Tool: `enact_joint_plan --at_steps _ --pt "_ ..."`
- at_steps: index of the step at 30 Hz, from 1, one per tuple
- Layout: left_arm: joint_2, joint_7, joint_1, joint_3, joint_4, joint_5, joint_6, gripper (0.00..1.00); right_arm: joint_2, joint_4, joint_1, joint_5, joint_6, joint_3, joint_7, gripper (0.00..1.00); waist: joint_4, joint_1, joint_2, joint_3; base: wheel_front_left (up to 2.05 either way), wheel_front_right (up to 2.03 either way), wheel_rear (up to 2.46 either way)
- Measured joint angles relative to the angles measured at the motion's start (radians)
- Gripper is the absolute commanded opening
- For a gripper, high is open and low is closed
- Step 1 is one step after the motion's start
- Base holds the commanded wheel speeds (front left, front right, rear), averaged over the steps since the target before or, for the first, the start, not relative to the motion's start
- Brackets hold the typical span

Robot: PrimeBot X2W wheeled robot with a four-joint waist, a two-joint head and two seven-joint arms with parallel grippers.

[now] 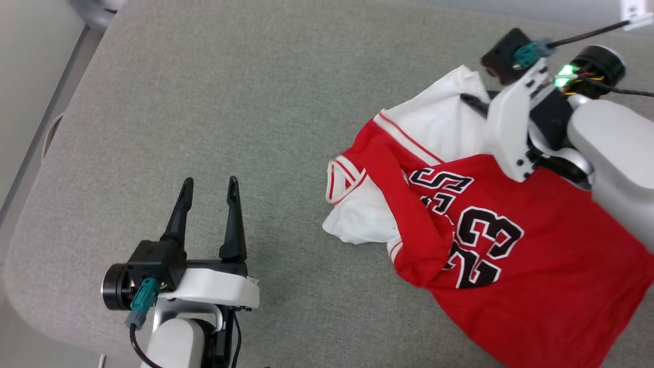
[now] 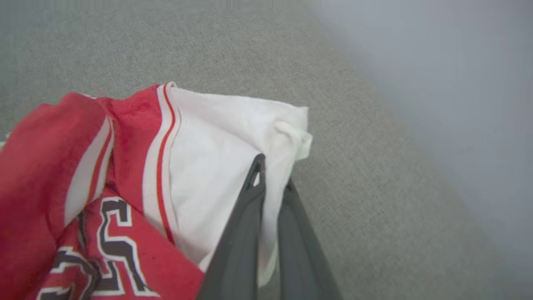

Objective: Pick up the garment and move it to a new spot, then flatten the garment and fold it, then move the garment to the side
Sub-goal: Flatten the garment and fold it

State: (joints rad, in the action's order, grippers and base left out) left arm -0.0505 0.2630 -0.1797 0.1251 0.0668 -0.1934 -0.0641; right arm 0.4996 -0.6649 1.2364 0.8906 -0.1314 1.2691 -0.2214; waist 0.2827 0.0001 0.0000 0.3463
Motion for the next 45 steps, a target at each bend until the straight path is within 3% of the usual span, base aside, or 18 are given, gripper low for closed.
enact_joint_plan --at_steps 6,17,24,31,32,33,34,38,41,45 --pt "0.000 0.000 0.037 -0.023 0.001 0.018 0.006 1.00 0.102 0.006 -0.036 0.032 0.000 -0.020 0.107 0.00 -0.046 0.0000 0.0000 -0.053 0.00 0.00 0.00" --pt "0.000 0.000 0.086 -0.055 0.008 0.034 0.016 1.00 0.291 0.022 -0.303 0.115 0.000 -0.112 0.260 0.00 -0.113 -0.0001 0.0000 -0.115 0.00 0.00 0.00" --pt "0.000 0.000 0.101 -0.067 0.012 0.044 0.025 1.00 0.315 0.018 -0.538 0.180 0.000 -0.169 0.274 0.00 -0.148 -0.0001 0.0000 -0.142 0.00 0.00 0.00" --pt "0.000 0.000 0.099 -0.076 0.014 0.069 0.044 1.00 0.243 -0.040 -0.657 0.208 0.002 -0.225 0.285 0.00 -0.166 -0.0001 0.0000 -0.147 0.00 0.00 0.00" --pt "0.000 0.000 0.099 -0.079 0.015 0.073 0.047 1.00 0.231 -0.048 -0.665 0.209 0.002 -0.238 0.300 0.07 -0.169 -0.0001 0.0001 -0.149 0.00 0.00 0.00" --pt "0.000 0.000 0.099 -0.081 0.015 0.078 0.049 1.00 0.219 -0.056 -0.671 0.209 0.002 -0.253 0.318 0.45 -0.172 -0.0001 0.0000 -0.153 0.00 0.00 0.00" --pt "0.000 0.000 0.099 -0.085 0.016 0.081 0.053 1.00 0.207 -0.062 -0.677 0.207 0.002 -0.267 0.341 1.00 -0.176 -0.0001 0.0000 -0.156 0.00 0.00 0.00" --pt "0.000 0.000 0.099 -0.107 0.020 0.095 0.072 1.00 0.183 -0.098 -0.683 0.143 0.000 -0.347 0.457 1.00 -0.192 -0.0001 0.0000 -0.178 0.00 0.00 0.00" --pt "0.000 0.000 0.097 -0.122 0.018 0.111 0.089 1.00 0.168 -0.095 -0.679 0.081 0.000 -0.459 0.482 1.00 -0.211 -0.0001 0.0001 -0.194 0.00 0.00 0.00" --pt "-0.017 0.000 0.060 -0.128 0.011 0.128 0.120 1.00 0.132 0.038 -0.709 -0.092 0.000 -0.731 0.485 1.00 -0.240 -0.0001 0.0000 -0.208 0.00 0.00 0.00"
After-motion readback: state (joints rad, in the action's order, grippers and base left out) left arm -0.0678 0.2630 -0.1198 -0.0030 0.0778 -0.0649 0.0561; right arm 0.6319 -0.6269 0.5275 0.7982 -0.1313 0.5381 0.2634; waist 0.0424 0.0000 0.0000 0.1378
